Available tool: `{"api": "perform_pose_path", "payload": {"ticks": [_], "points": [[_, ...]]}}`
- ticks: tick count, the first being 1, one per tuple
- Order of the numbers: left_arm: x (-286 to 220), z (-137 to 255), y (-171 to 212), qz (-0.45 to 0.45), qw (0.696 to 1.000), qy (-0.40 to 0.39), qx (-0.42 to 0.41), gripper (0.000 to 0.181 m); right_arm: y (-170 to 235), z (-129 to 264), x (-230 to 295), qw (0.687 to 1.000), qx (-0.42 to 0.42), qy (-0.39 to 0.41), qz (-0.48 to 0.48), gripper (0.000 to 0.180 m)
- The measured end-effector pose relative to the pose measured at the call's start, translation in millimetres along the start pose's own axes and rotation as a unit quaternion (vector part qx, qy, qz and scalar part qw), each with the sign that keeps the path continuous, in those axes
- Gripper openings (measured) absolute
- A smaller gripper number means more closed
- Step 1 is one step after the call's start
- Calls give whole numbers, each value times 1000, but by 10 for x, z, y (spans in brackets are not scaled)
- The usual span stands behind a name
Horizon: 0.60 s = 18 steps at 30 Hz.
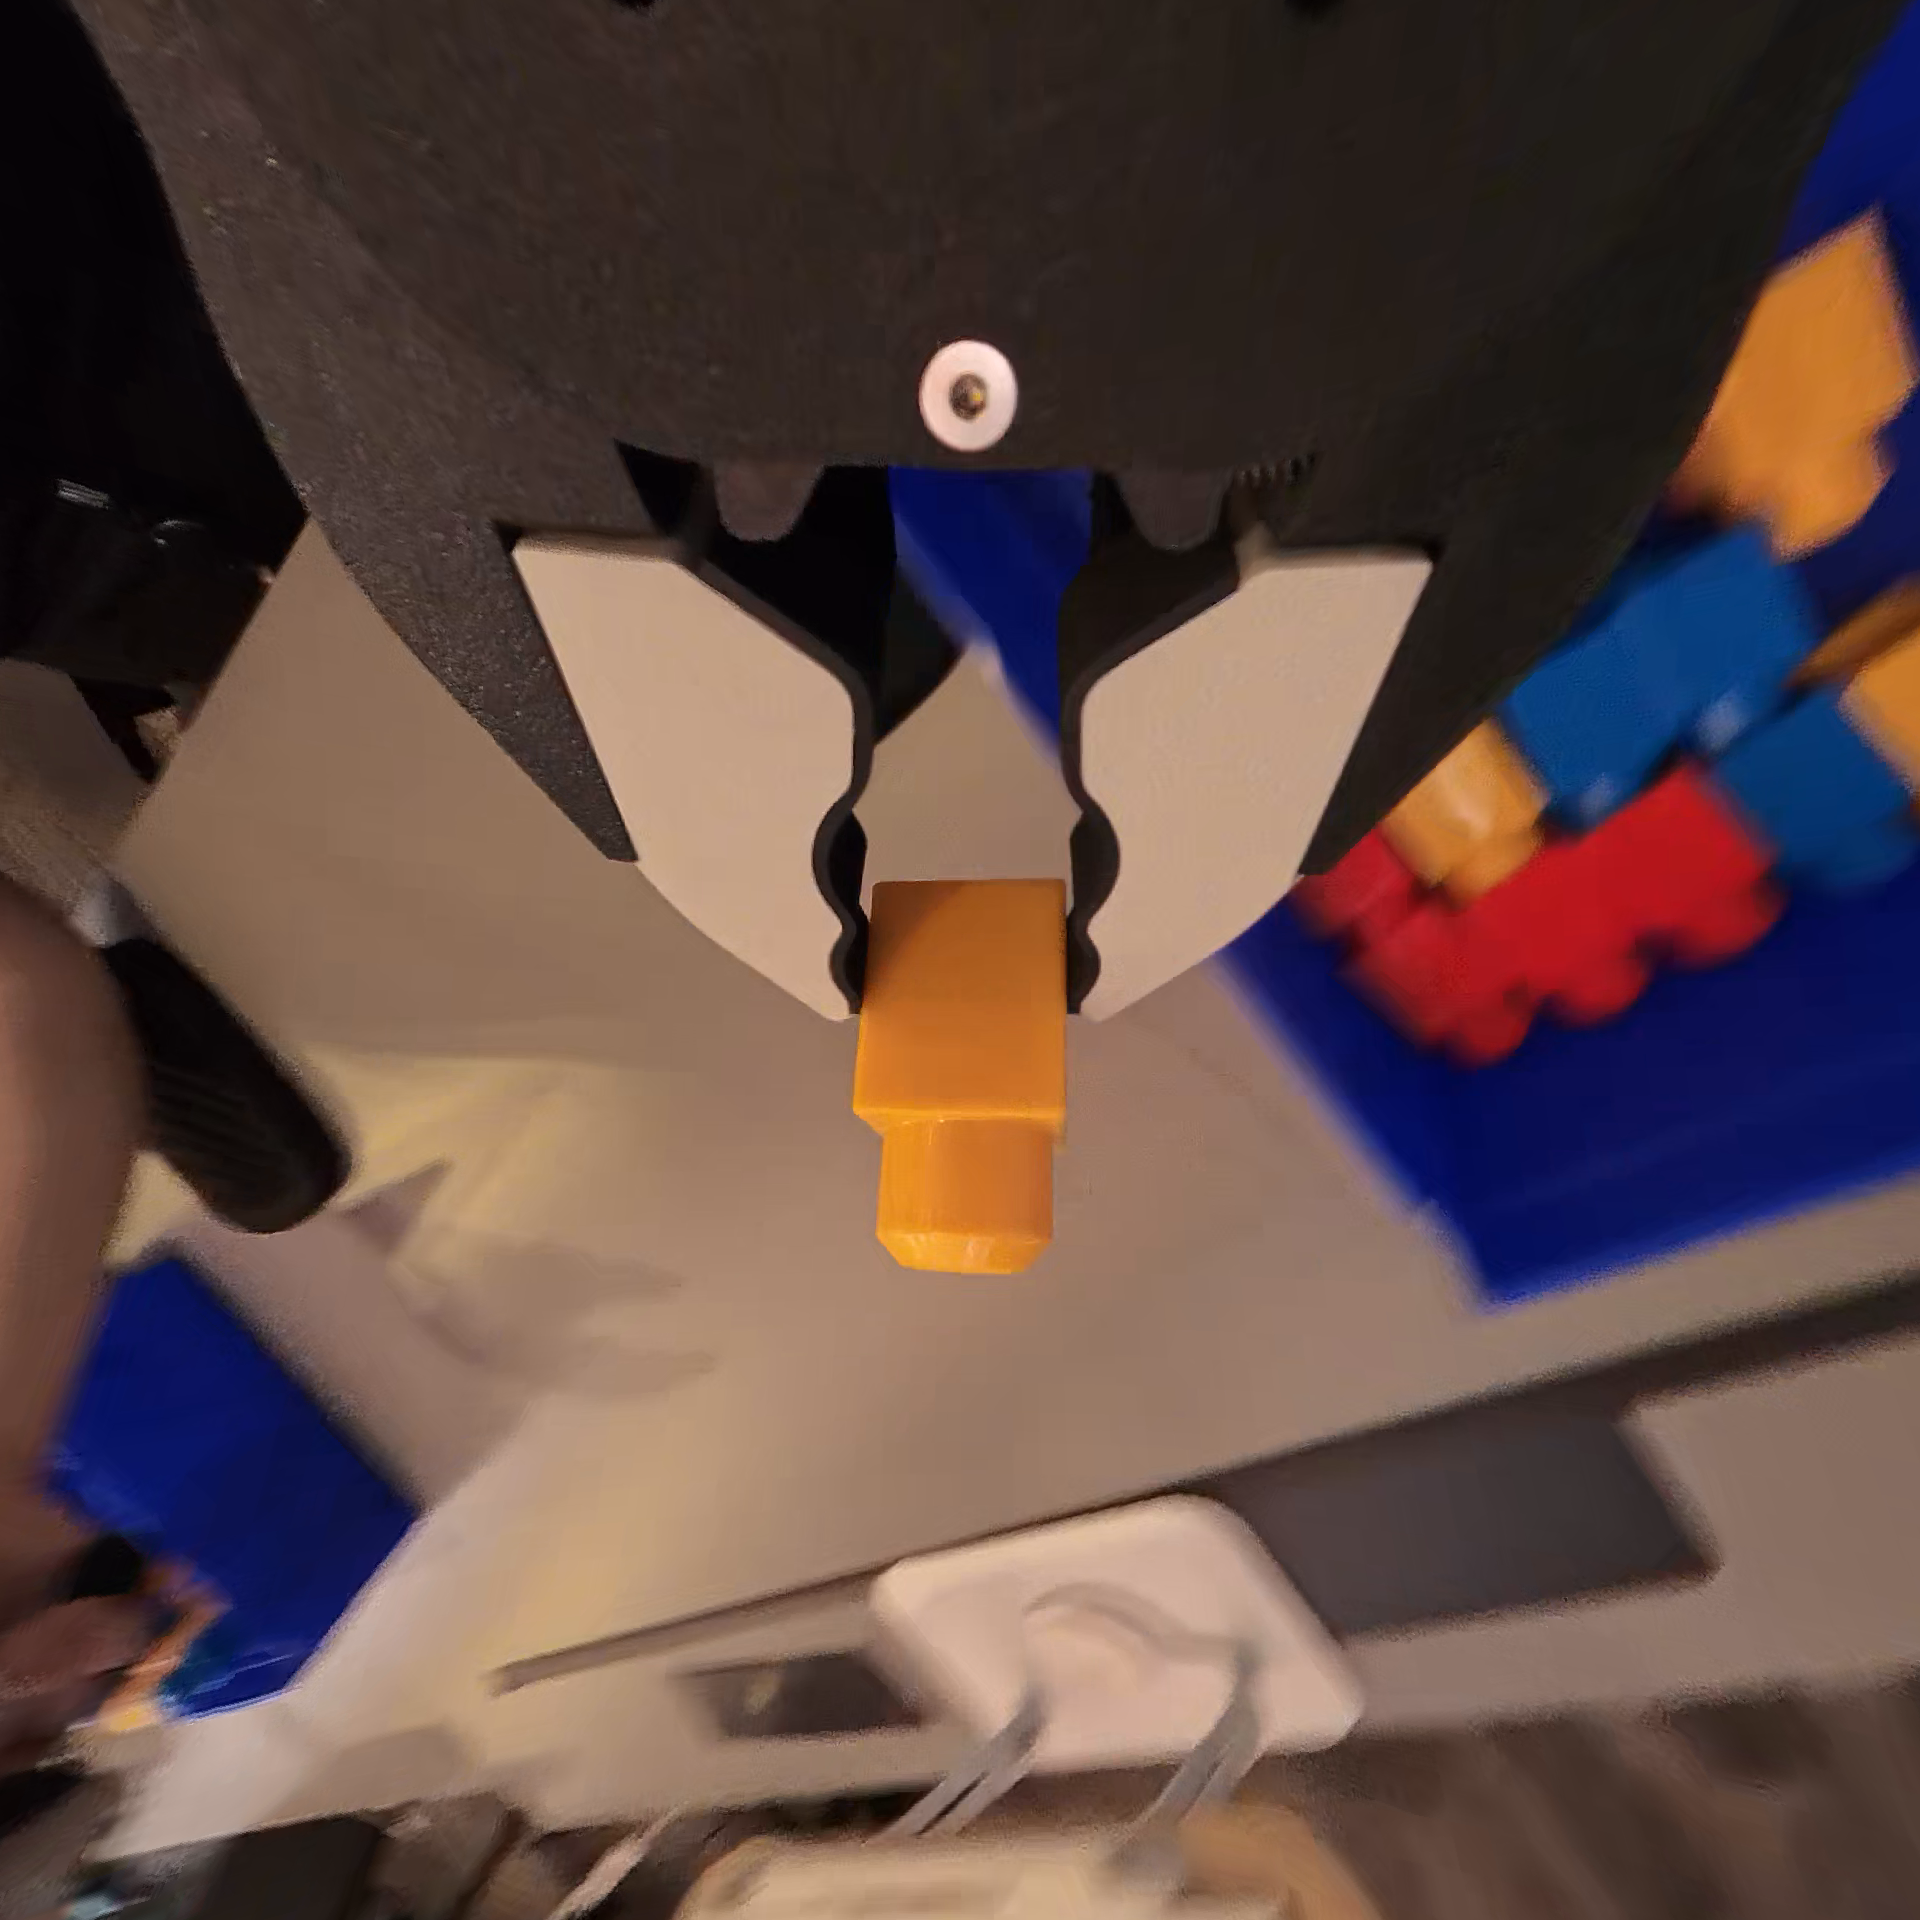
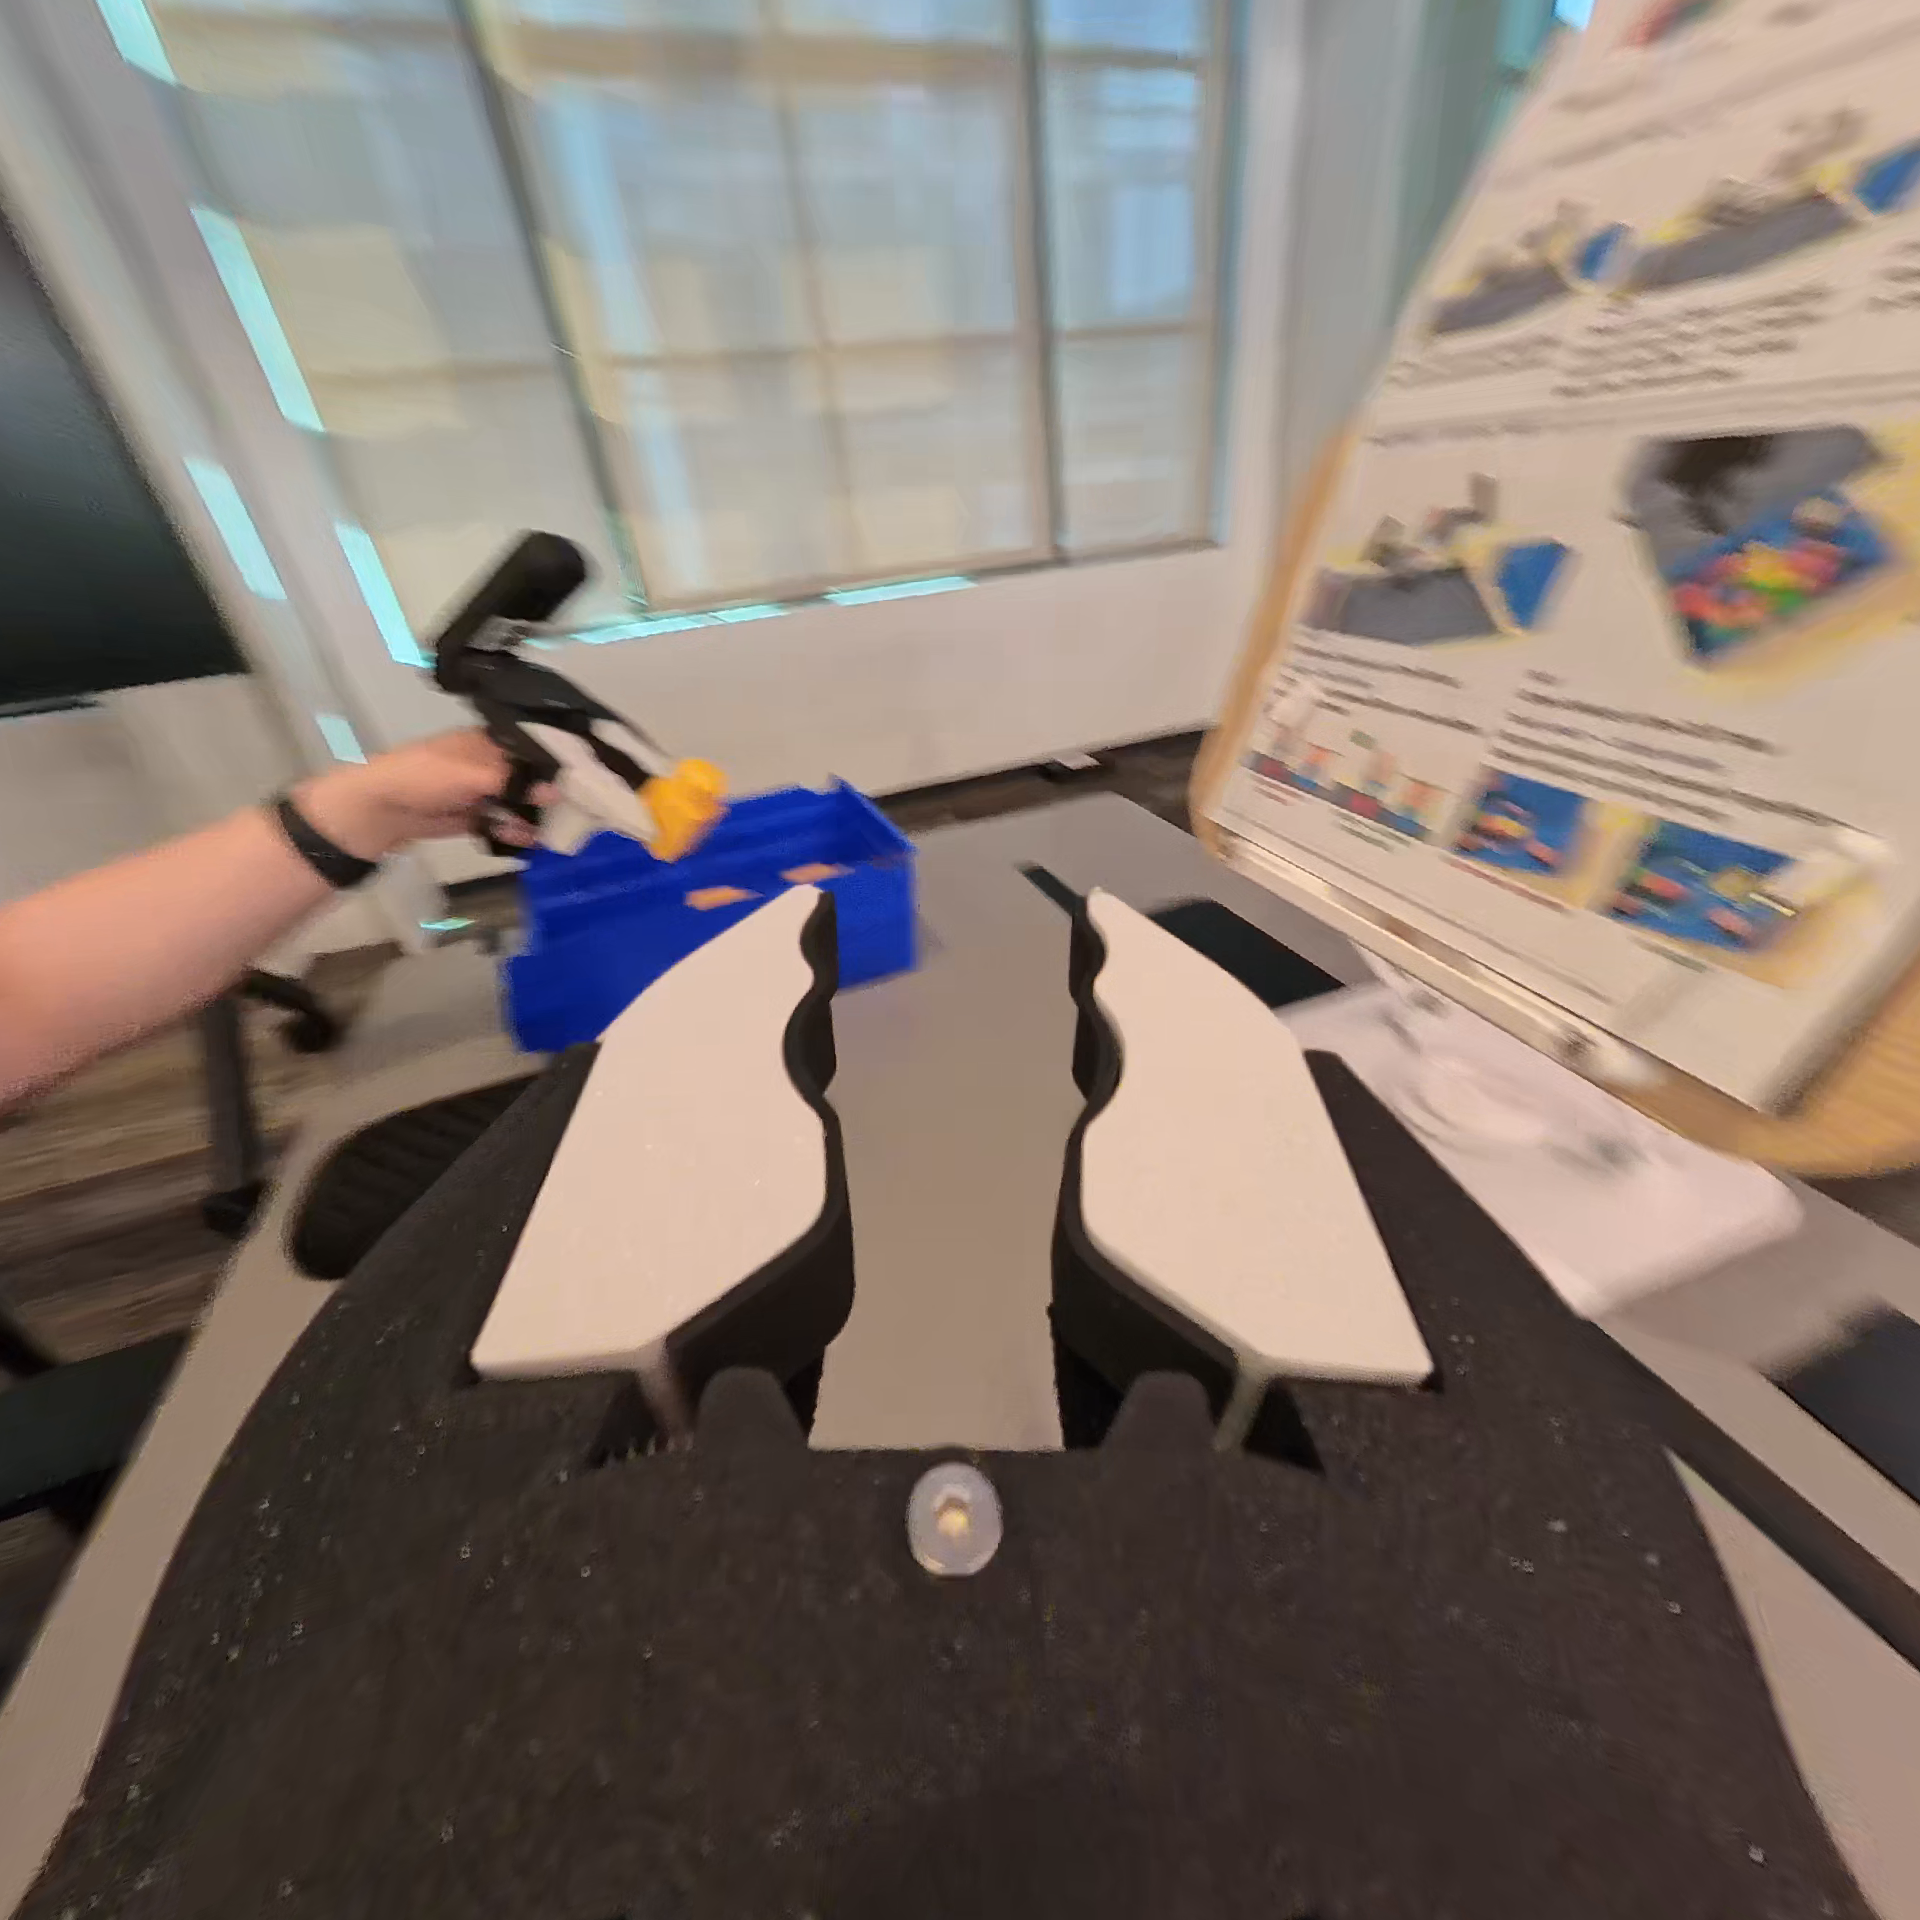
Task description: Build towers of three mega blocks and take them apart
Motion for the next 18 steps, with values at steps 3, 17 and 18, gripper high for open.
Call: {"api": "perform_pose_path", "payload": {"ticks": [3, 17, 18], "points": [[-725, -253, -334, -50, 991, 106, -70, 36, -98, -181, 315, 991, -67, -115, -17, 42], [-2230, -957, -742, -127, 930, 296, -175, 36, 89, -716, 968, 966, -62, -252, -20, 52], [-2239, -967, -736, -127, 930, 297, -175, 36, 88, -722, 1001, 962, -63, -266, -30, 51]]}}
Point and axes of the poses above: each gripper's, where its closed fingertips meet, z back along the fingers, y out of its underside, x = y × z across the jaws, the point moved 3 cm from there along z, back along the fingers, and after that the axes turned 2 degrees about -y, right-handed, at the moved point
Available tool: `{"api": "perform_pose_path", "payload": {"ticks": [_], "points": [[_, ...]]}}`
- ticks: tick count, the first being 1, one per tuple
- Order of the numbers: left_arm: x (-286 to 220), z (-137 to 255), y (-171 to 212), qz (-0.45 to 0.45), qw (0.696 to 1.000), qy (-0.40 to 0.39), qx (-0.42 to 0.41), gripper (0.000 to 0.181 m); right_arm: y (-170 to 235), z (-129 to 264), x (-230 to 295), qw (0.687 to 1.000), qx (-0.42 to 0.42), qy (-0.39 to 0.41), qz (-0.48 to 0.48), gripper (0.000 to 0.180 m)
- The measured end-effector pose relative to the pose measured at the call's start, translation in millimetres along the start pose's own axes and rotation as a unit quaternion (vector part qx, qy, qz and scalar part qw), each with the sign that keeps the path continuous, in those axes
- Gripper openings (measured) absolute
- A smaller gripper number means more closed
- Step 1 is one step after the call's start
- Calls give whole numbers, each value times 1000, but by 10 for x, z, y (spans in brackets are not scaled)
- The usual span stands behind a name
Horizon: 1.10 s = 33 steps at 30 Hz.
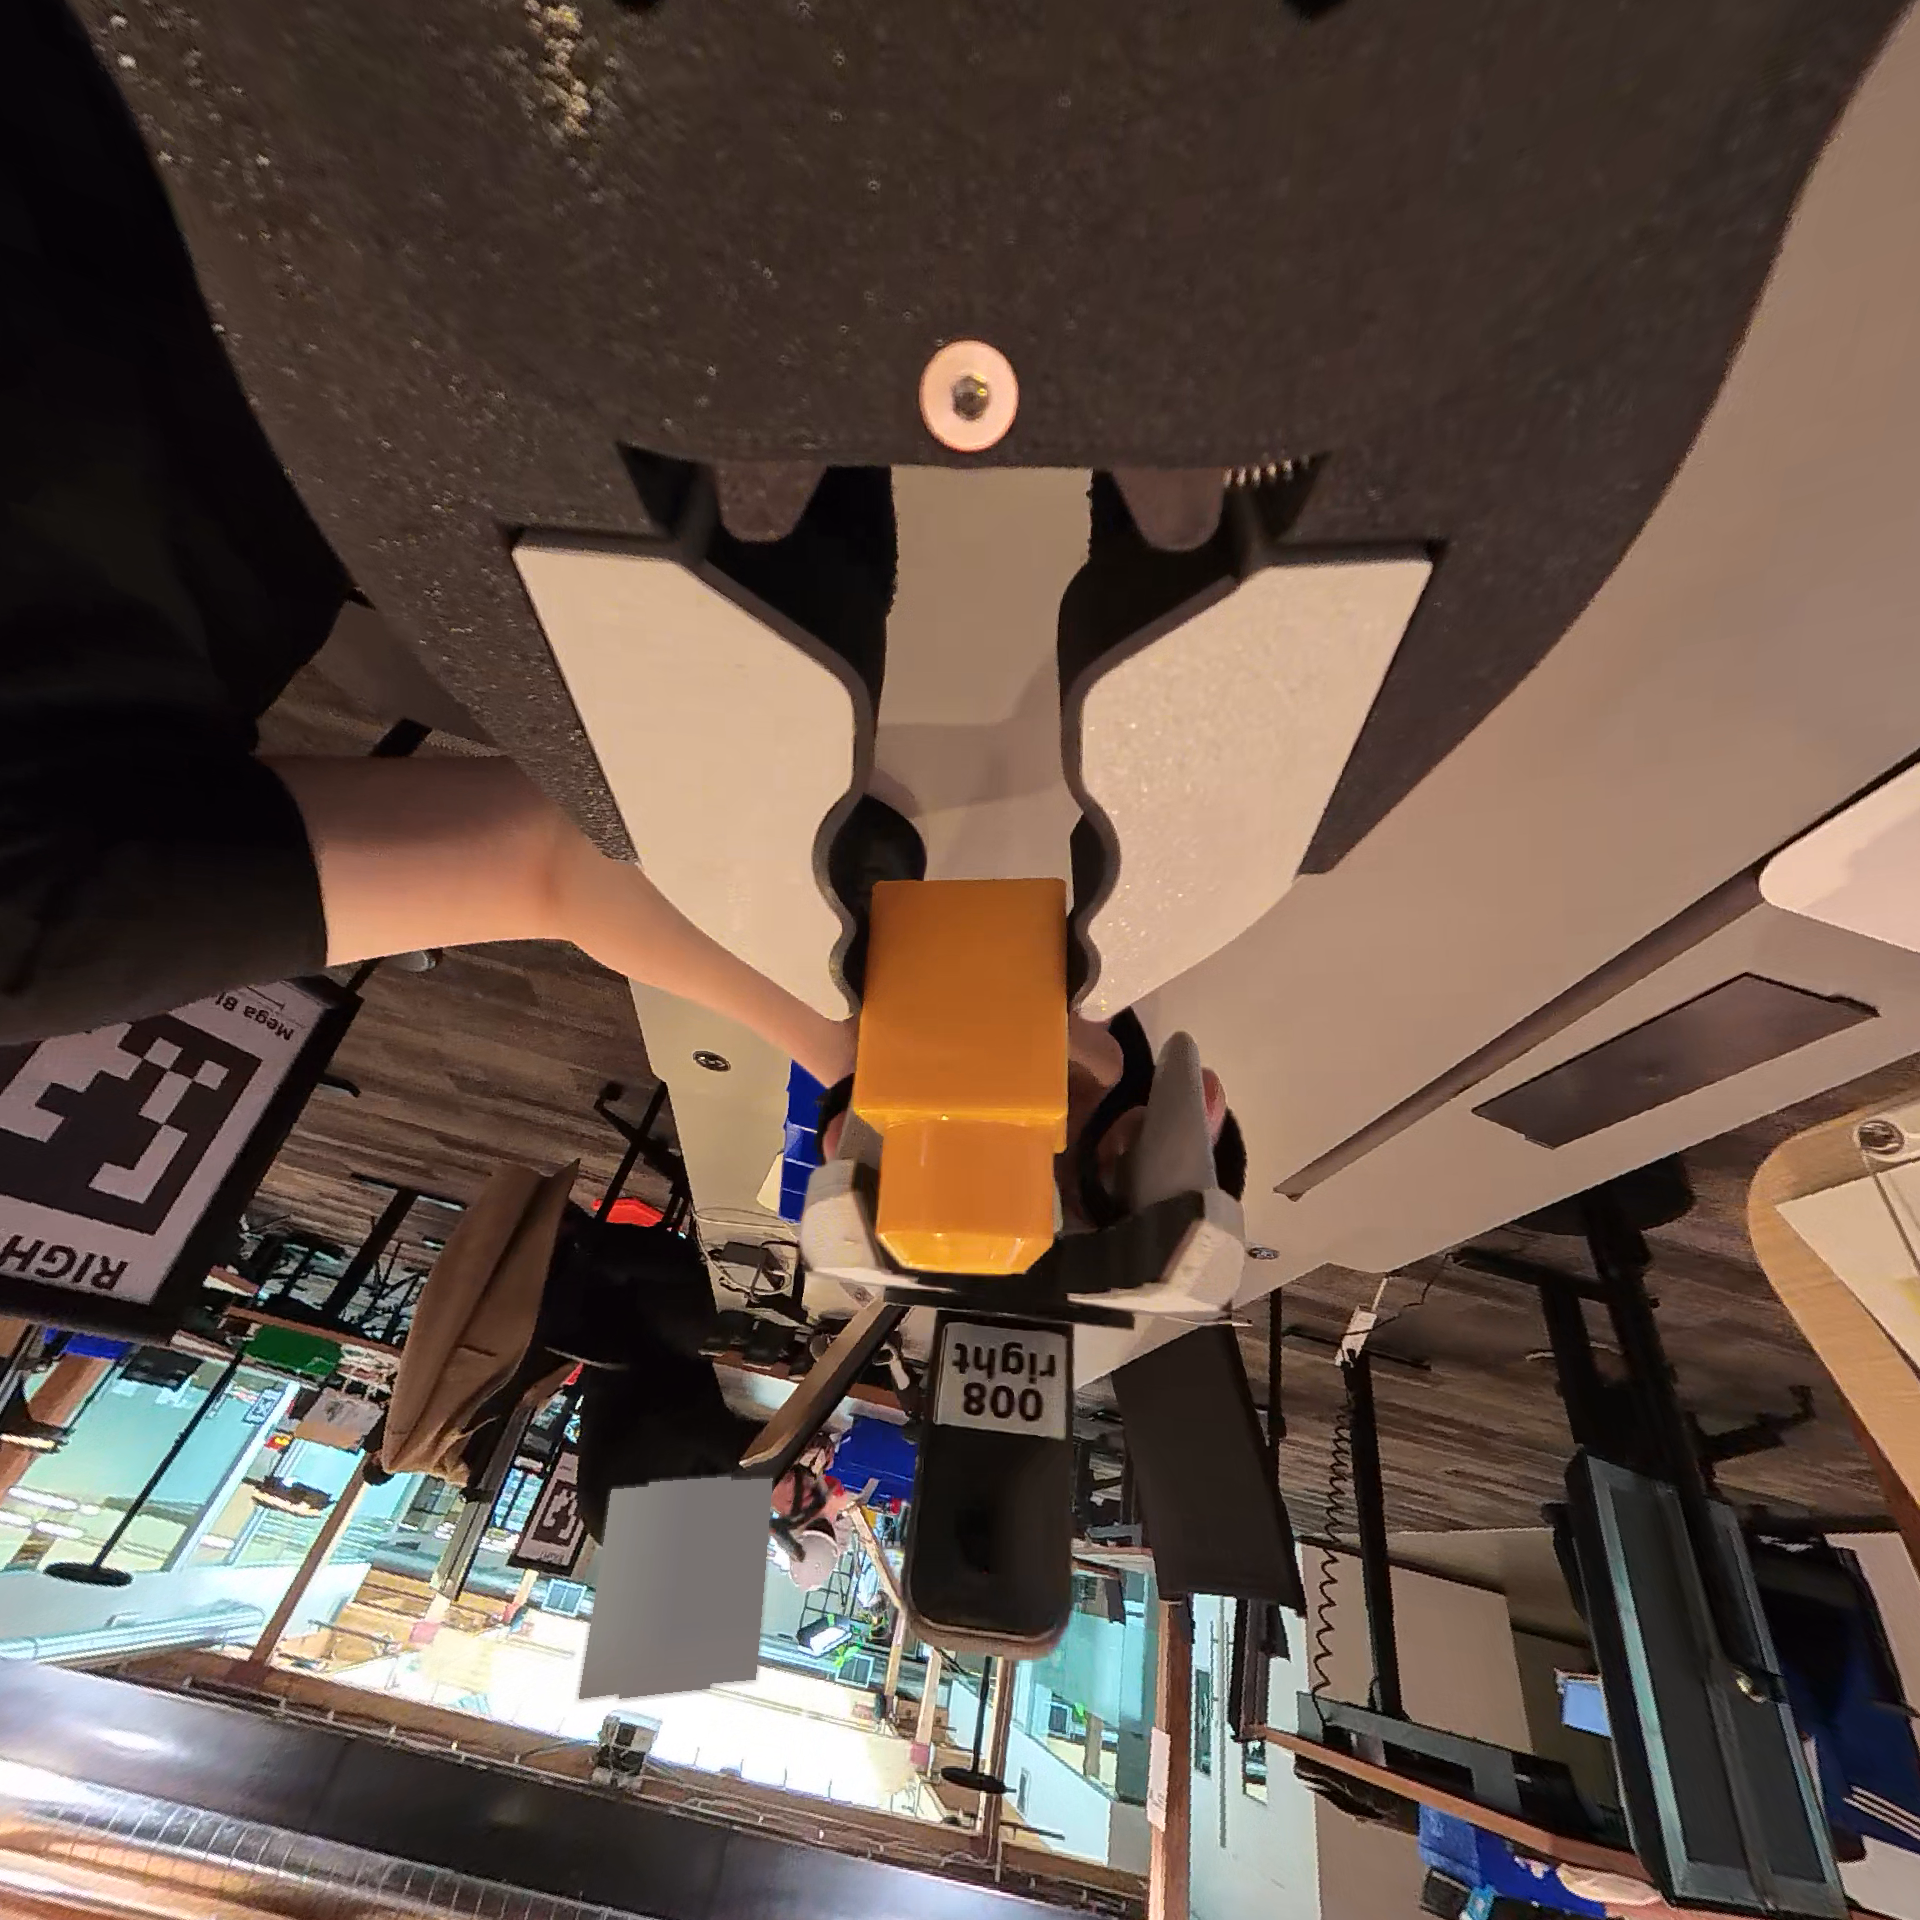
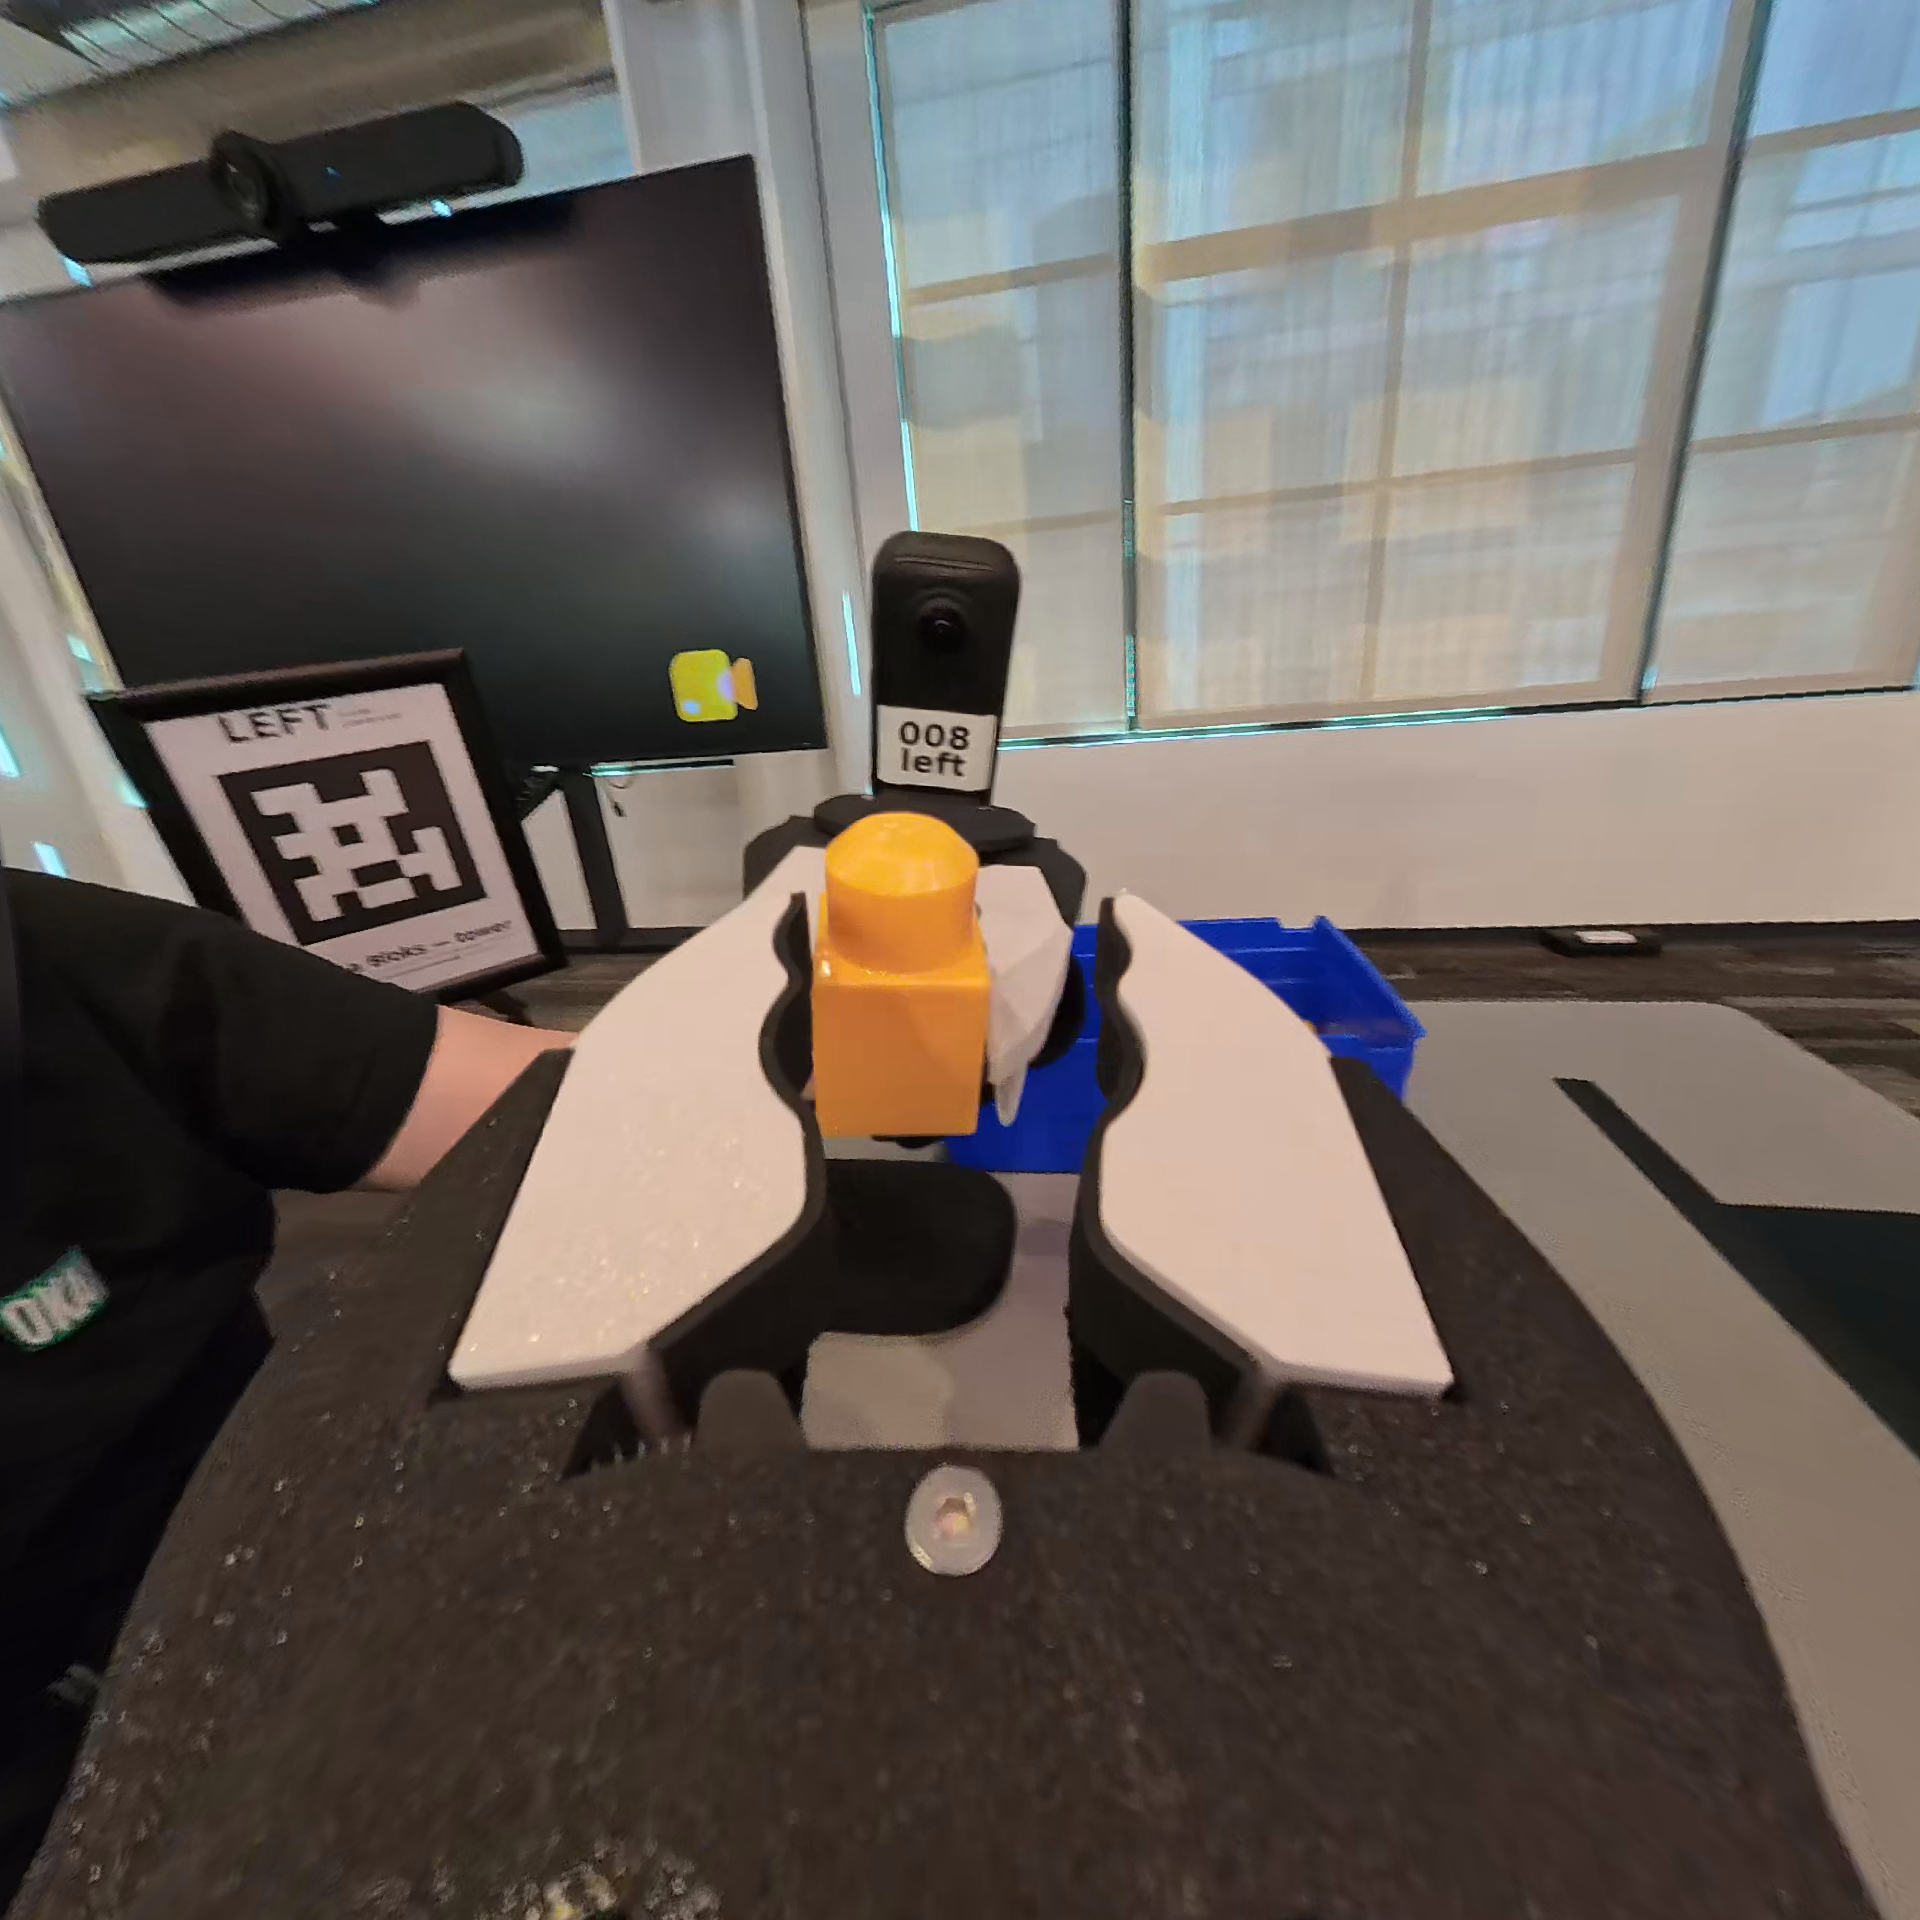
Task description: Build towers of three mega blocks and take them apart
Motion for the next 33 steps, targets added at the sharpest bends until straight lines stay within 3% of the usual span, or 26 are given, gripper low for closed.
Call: {"api": "perform_pose_path", "payload": {"ticks": [2, 4, 8, 10, 13, 15, 17, 20, 26, 33], "points": [[3, -14, 27, 2, 1000, -1, 7, 36, 30, -39, 25, 1000, 7, -15, -15, 50], [25, -10, 56, 2, 1000, -7, 13, 36, 72, -54, 61, 999, 23, -29, -4, 28], [57, 55, 148, 14, 999, -21, 31, 41, 170, -49, 50, 998, 62, -24, 13, 27], [112, 185, 196, 16, 998, -50, 38, 52, 221, 1, -10, 997, 78, -8, 24, 27], [302, 623, 285, 2, 985, -154, 75, 51, 330, 174, -133, 994, 110, 11, 27, 27], [535, 1117, 374, -12, 952, -276, 130, 49, 482, 380, -280, 987, 148, 39, 45, 27], [747, 1716, 461, -28, 899, -396, 186, 46, 740, 655, -495, 975, 199, 81, 56, 27], [922, 2485, 680, -7, 836, -486, 255, 38, 1165, 1062, -797, 960, 240, 136, 48, 27], [1116, 3091, 1367, 163, 812, -480, 289, 42, 1522, 1308, -944, 951, 256, 163, 68, 27], [1286, 3089, 1595, 249, 804, -485, 240, 54, 1636, 1334, -976, 949, 259, 170, 62, 27]]}}
Point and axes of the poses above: each gripper's, where its closed fingertips meet, z back along the fingers, y out of its underside, x = y × z across the jaws, the point moved 3 cm from there along z, back along the fingers, and after that the axes turned 2 degrees about -y, right-handed, at the moved point
